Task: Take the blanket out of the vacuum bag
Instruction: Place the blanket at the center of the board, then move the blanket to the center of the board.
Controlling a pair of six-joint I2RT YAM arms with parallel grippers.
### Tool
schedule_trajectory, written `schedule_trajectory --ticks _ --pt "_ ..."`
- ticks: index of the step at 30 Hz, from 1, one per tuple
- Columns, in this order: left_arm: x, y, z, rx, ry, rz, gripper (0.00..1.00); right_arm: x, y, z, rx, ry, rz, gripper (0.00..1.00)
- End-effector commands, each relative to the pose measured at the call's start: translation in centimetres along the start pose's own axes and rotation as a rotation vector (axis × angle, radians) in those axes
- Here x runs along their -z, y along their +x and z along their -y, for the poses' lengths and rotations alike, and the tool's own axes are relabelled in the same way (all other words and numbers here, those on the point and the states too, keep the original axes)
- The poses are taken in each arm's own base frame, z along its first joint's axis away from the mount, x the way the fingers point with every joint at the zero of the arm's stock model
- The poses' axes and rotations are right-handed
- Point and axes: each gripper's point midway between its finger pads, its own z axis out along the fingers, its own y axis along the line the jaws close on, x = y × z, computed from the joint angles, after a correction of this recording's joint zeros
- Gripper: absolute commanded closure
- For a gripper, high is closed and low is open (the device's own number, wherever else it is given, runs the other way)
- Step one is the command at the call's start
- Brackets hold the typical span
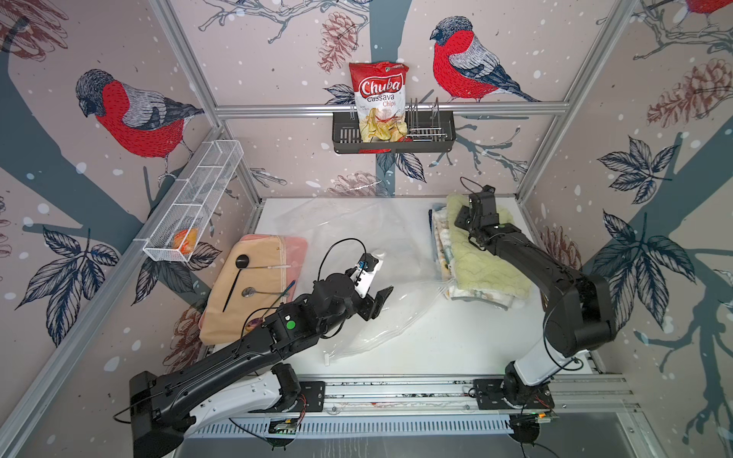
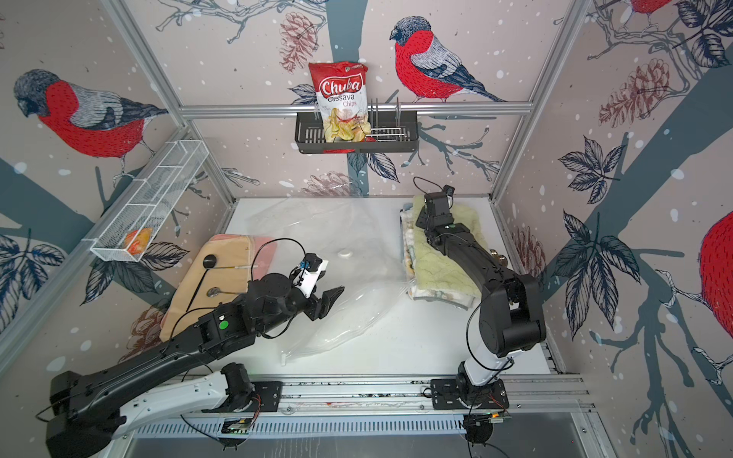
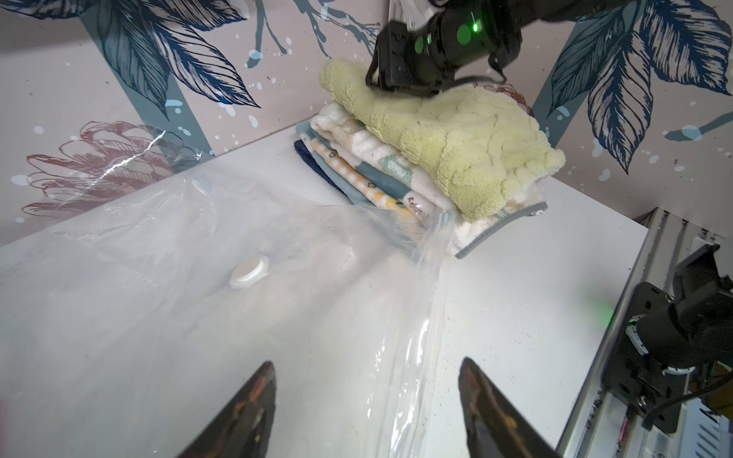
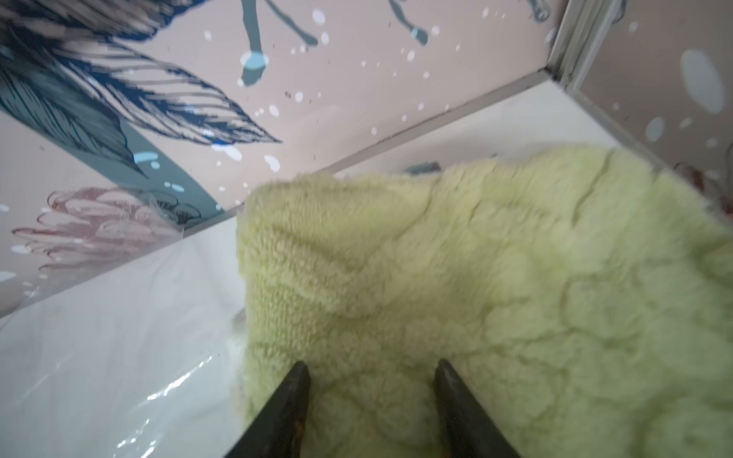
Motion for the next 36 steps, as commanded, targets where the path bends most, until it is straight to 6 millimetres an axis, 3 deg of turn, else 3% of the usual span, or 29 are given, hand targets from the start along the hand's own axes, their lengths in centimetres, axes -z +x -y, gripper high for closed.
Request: schedule_trajectory --ticks 1,3,4,7,12,14,16,18,20,23,26,30,36 --pt "0.6 -1.1 -1.6 0.043 -0.086 0.06 0.25 -0.4 0.9 0.5 -0.047 -0.027 0.035 0.49" --pt "1.0 -1.7 -2.0 0.068 -0.106 0.084 0.15 -1.1 1.3 0.7 -0.058 -0.06 0.003 0.49" --pt "1.4 -2.1 -2.2 0.085 -0.115 0.098 0.05 -1.5 1.5 0.8 -0.07 -0.072 -0.047 0.49" --pt "2.4 -3.3 -2.8 0.13 -0.137 0.13 0.02 -0.7 -0.1 0.2 -0.068 -0.09 -0.074 0.46" --pt "5.4 -5.5 -5.6 0.2 -0.273 0.211 0.02 5.5 -6.1 -2.4 -0.058 -0.196 0.05 0.35" --pt "6.9 -6.6 -6.6 0.227 -0.32 0.263 0.02 8.5 -7.2 -2.8 -0.065 -0.249 0.098 0.33" --pt "7.7 -7.2 -7.1 0.228 -0.337 0.291 0.02 11.1 -7.0 -2.8 -0.067 -0.296 0.146 0.3" --pt "8.0 -7.2 -7.4 0.233 -0.355 0.296 0.02 13.3 -6.2 -2.0 -0.08 -0.318 0.186 0.29" --pt "7.8 -6.6 -7.6 0.245 -0.368 0.284 0.02 14.5 -4.6 0.6 -0.13 -0.243 0.202 0.25" --pt "7.2 -5.2 -7.6 0.283 -0.363 0.268 0.02 14.8 -1.4 5.4 -0.211 -0.11 0.16 0.22" --pt "6.5 -4.1 -7.1 0.31 -0.329 0.254 0.02 14.8 3.2 7.2 -0.258 -0.094 0.105 0.22" --pt "6.2 -3.4 -7.0 0.322 -0.319 0.255 0.02 13.6 8.5 8.6 -0.296 -0.084 0.049 0.23" --pt "5.7 -3.3 -7.0 0.313 -0.326 0.256 0.02 8.5 11.5 9.5 -0.302 -0.024 -0.026 0.25"
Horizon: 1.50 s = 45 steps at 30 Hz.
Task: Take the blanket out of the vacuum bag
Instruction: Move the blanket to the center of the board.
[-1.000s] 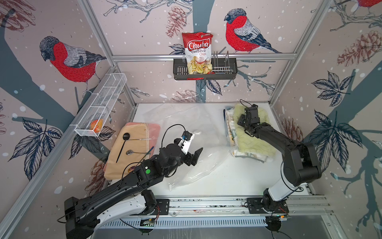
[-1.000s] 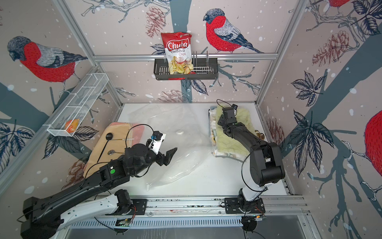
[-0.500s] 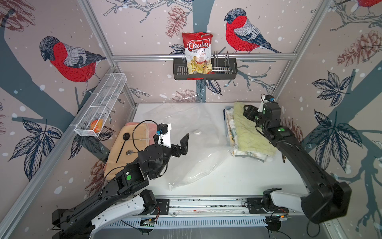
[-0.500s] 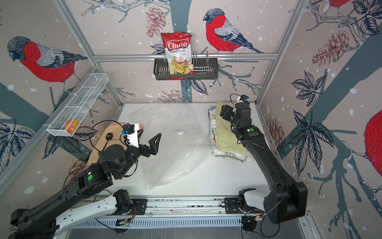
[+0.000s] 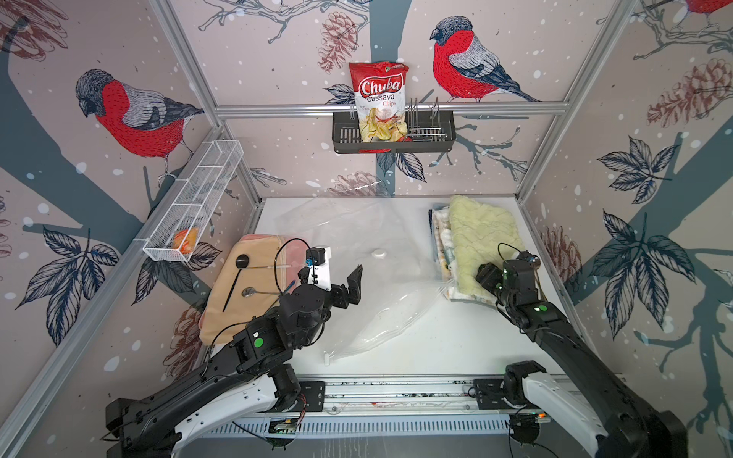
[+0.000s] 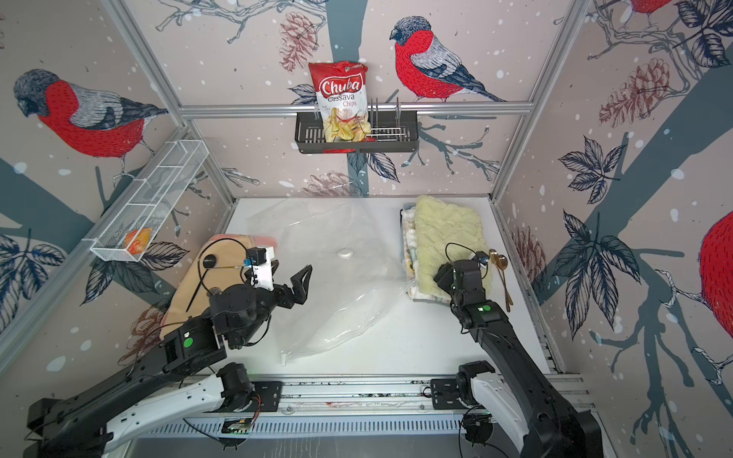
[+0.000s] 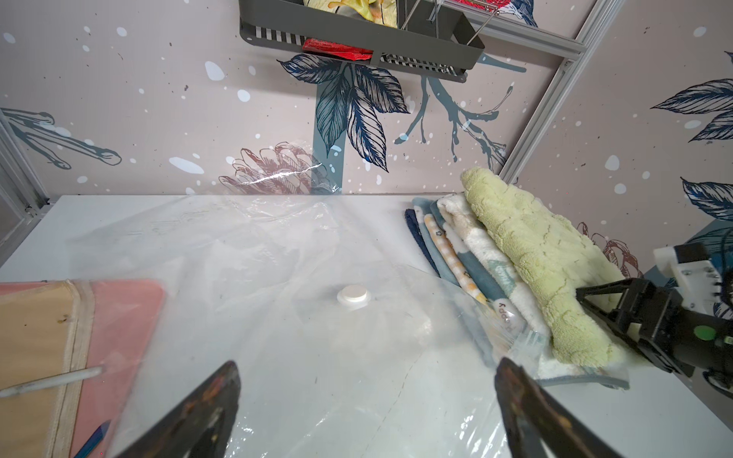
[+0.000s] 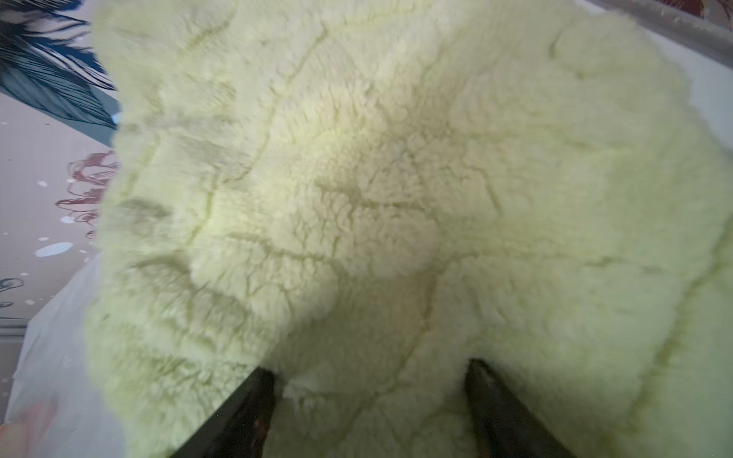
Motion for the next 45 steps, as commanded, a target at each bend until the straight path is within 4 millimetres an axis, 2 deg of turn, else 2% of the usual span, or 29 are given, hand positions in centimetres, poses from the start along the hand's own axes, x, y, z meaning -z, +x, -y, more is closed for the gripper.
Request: schedule_trajectory --ticks 1,6,16,19,22,26,29,32,35,36,39,42,43,45 --pt "-0.2 -0.9 0.5 0.025 0.013 0.036 0.02 -2.7 -0.2 -0.5 -0.033 -0.004 0.007 0.26" --pt "0.0 -1.4 0.2 0.023 0.004 0.05 0.02 -7.3 -0.3 -1.4 -0.015 0.044 -0.066 0.28" --pt "-0.8 -1.0 -0.3 -0.056 -0.051 0.057 0.02 -15.3 -4.6 -4.4 0.1 0.047 -0.121 0.3" --pt "-1.0 -1.6 -0.2 -0.074 -0.063 0.078 0.02 -17.4 -6.1 -4.3 0.11 0.065 -0.123 0.3" --pt "-1.2 -2.7 0.0 -0.084 -0.076 0.092 0.02 -17.8 -6.8 -5.1 0.097 0.016 -0.15 0.3" --pt "-1.5 -3.2 0.7 -0.084 -0.063 0.098 0.02 -15.4 -7.8 -6.9 0.091 -0.046 -0.115 0.28" --pt "-1.7 -3.9 1.3 -0.082 -0.046 0.107 0.02 -12.4 -9.5 -8.5 0.089 -0.113 -0.068 0.24" --pt "-2.0 -4.6 3.5 -0.126 0.046 0.085 0.02 -7.1 -10.8 -11.0 0.111 -0.259 0.009 0.2" --pt "-3.2 -4.7 4.2 -0.159 0.017 0.042 0.02 -1.8 -11.0 -11.2 0.116 -0.337 0.123 0.09" --pt "-3.5 -5.3 3.9 -0.154 -0.028 0.044 0.02 0.0 -11.1 -11.0 0.117 -0.357 0.168 0.0" --pt "-4.8 -5.1 2.5 -0.133 -0.163 0.055 0.02 3.2 -10.0 -9.4 0.149 -0.316 0.271 0.0" --pt "-5.3 -4.2 0.6 -0.128 -0.27 0.116 0.02 4.1 -8.5 -5.6 0.059 -0.181 0.378 0.0" --pt "-5.1 -4.2 -0.3 -0.116 -0.309 0.171 0.02 4.1 -8.3 -4.1 0.068 -0.138 0.425 0.0" --pt "-4.7 -4.2 -1.9 -0.14 -0.33 0.28 0.02 4.4 -8.3 -2.2 0.118 -0.078 0.508 0.0"
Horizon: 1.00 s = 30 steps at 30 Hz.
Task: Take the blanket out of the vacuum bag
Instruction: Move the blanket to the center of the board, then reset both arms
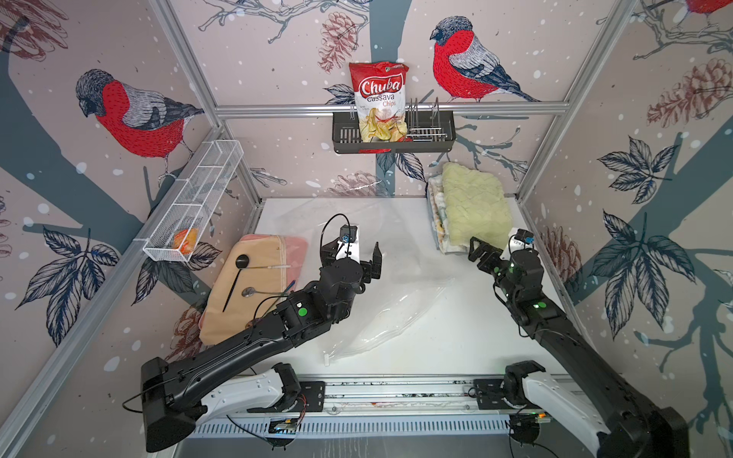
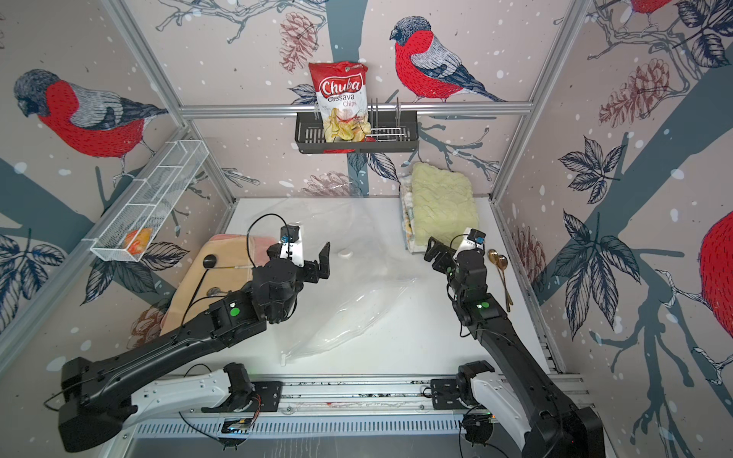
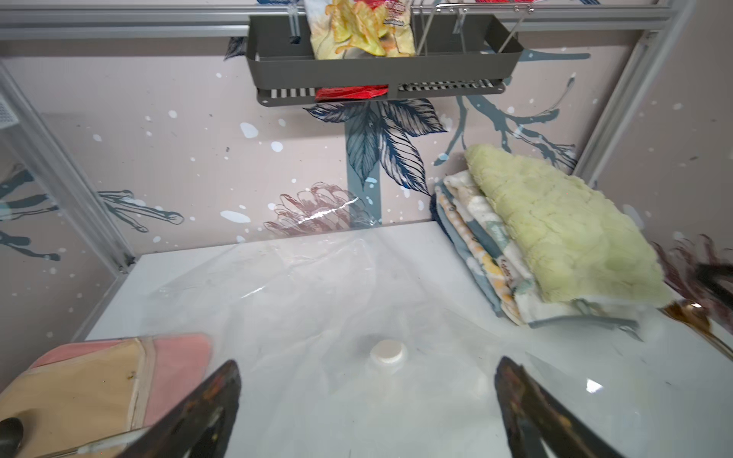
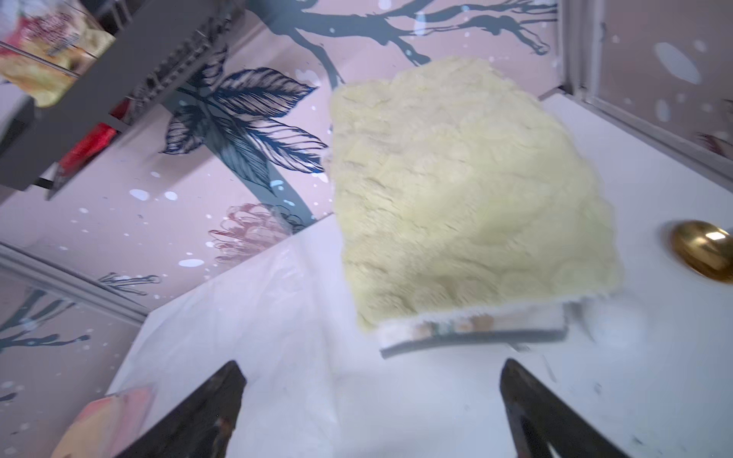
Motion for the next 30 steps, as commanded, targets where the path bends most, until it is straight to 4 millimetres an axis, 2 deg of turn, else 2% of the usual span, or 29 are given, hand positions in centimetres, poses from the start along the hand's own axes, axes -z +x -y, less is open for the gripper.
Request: schedule_trajectory --ticks 1,4,6,8,10,12,14,17,20,21,23,27,30 --pt "0.1 -2.4 -4.1 0.094 -0.125 0.239 0.02 1.2 -2.4 3.4 0.097 0.156 0.225 0.0" --pt "-1.7 0.6 -8.7 0.185 -0.179 0.301 0.02 1.7 -2.5 2.3 0.172 0.055 0.316 0.0" --pt "-2.9 2.6 -11.0 0.129 -0.24 0.317 0.01 1.8 -2.0 0.6 0.259 -0.06 0.347 0.0" --pt "-3.0 4.2 -13.2 0.037 -0.341 0.34 0.01 1.4 -1.0 -0.1 0.346 -0.107 0.336 0.0" --pt "-2.7 5.6 -15.1 -0.034 -0.435 0.338 0.02 0.5 -0.4 1.0 0.369 -0.064 0.307 0.0" --pt "-3.3 7.5 -16.0 -0.057 -0.455 0.293 0.01 -0.3 0.0 2.1 0.356 -0.035 0.284 0.0" --pt "-4.0 10.0 -16.8 -0.042 -0.463 0.243 0.01 -0.8 0.5 2.3 0.375 -0.055 0.268 0.0" --pt "-4.4 13.1 -17.8 -0.138 -0.512 0.179 0.02 -1.4 1.1 3.3 0.39 -0.033 0.254 0.0" --pt "-4.9 13.7 -17.0 -0.23 -0.481 0.223 0.0 -0.9 1.2 5.3 0.297 -0.024 0.309 0.0" --pt "-5.6 13.6 -17.3 -0.245 -0.52 0.211 0.02 -0.8 1.1 5.8 0.277 -0.028 0.329 0.0" --pt "-5.2 13.6 -18.4 -0.21 -0.575 0.213 0.02 -0.1 0.8 5.9 0.266 -0.045 0.377 0.0" --pt "-3.9 13.8 -20.4 -0.08 -0.546 0.254 0.02 0.3 0.6 5.5 0.328 -0.062 0.37 0.0" --pt "-4.1 14.1 -21.3 -0.036 -0.541 0.245 0.02 -0.9 1.1 6.5 0.424 0.018 0.292 0.0"
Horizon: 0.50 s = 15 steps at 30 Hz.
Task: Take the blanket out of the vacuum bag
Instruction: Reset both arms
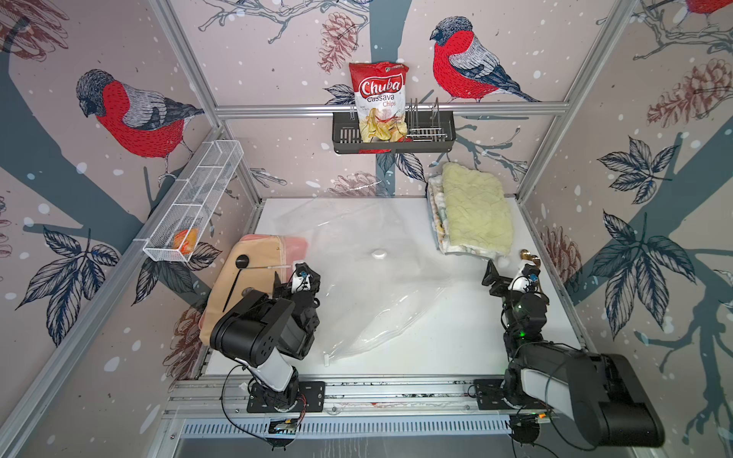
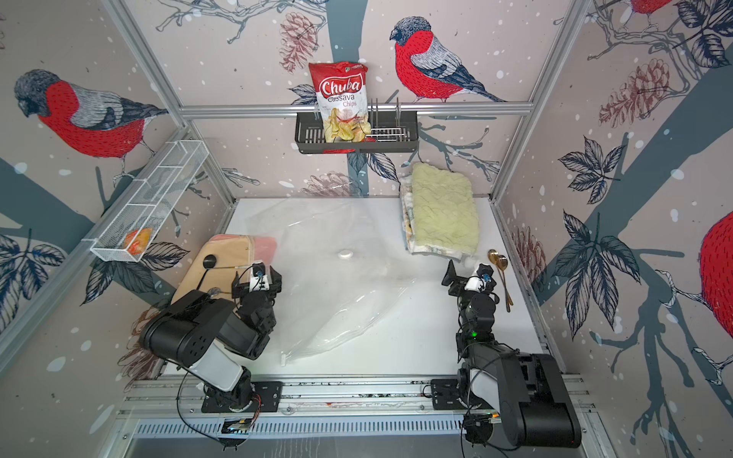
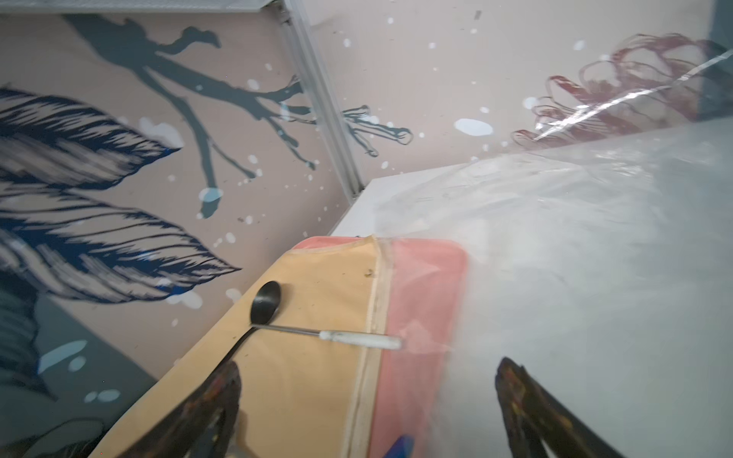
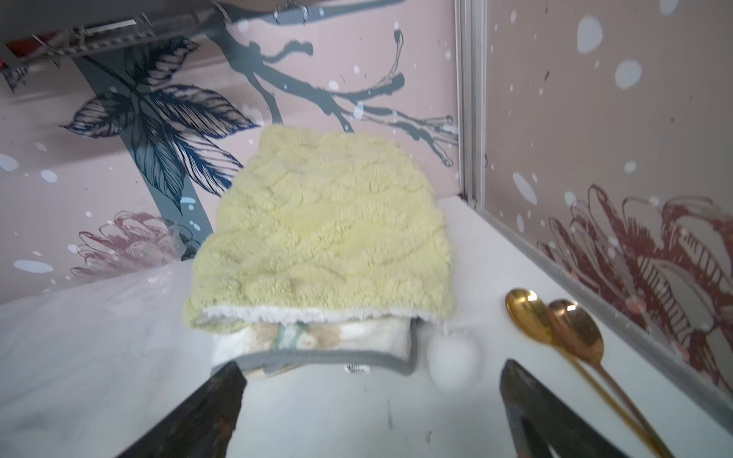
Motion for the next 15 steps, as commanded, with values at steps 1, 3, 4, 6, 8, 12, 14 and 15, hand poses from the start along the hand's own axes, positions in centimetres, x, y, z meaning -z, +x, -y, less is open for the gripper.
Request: schedule_trajectory --ticks 1,3,4,6,8,12,14,15 --pt "-0.2 -4.0 -0.5 0.199 0.031 0.147 0.02 -0.5 0.6 0.2 0.086 0.009 -0.036 0.0" --pt "-0.6 -3.8 -0.1 0.205 0.057 0.131 0.02 -0.2 -0.3 -0.1 0.082 -0.016 0.033 0.0" --pt "-0.8 -3.7 -0.1 0.213 0.075 0.127 0.02 -0.1 -0.4 -0.2 0.077 -0.022 0.05 0.0" --pt "-1.8 -2.4 0.5 0.231 0.137 0.077 0.01 -0.5 0.3 0.3 0.046 -0.003 0.039 0.0" --pt "-2.9 -2.7 0.7 0.219 0.114 0.077 0.01 -0.8 1.1 0.7 0.033 -0.003 0.04 0.0" --pt "-4.2 -1.5 0.8 0.237 0.128 -0.002 0.02 -1.6 1.5 1.8 0.014 0.058 0.031 0.0" --pt "-4.2 -1.5 0.8 0.237 0.126 -0.005 0.01 -3.9 3.3 2.4 0.006 0.103 -0.09 0.0" --pt "-4.2 -1.4 0.8 0.237 0.127 -0.006 0.01 -5.1 3.7 2.0 0.02 0.091 -0.113 0.0"
